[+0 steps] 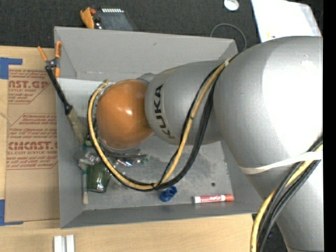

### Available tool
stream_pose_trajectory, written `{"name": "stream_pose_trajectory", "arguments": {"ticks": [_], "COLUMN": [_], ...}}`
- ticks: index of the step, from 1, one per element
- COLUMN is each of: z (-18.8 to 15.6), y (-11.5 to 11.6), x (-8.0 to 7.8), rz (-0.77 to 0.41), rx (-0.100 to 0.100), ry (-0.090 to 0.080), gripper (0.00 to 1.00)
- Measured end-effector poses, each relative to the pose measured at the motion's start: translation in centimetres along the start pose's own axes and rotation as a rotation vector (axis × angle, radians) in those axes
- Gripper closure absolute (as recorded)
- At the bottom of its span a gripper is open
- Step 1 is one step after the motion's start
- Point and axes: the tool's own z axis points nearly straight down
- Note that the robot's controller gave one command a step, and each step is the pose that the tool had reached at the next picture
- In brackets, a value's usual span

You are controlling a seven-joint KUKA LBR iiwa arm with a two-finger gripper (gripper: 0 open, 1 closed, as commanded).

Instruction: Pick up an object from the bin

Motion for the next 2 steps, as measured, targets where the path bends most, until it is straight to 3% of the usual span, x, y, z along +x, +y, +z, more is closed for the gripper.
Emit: {"name": "stream_pose_trajectory", "arguments": {"ticks": [1,2], "z": [1.38,1.23], "y": [-0.31,-0.31], "x": [-0.68,-0.66], "rz": [-0.093,-0.111], "rx": [0.011,0.012], "ry": [-0.018,-0.018], "gripper": [1.0,1.0]}}
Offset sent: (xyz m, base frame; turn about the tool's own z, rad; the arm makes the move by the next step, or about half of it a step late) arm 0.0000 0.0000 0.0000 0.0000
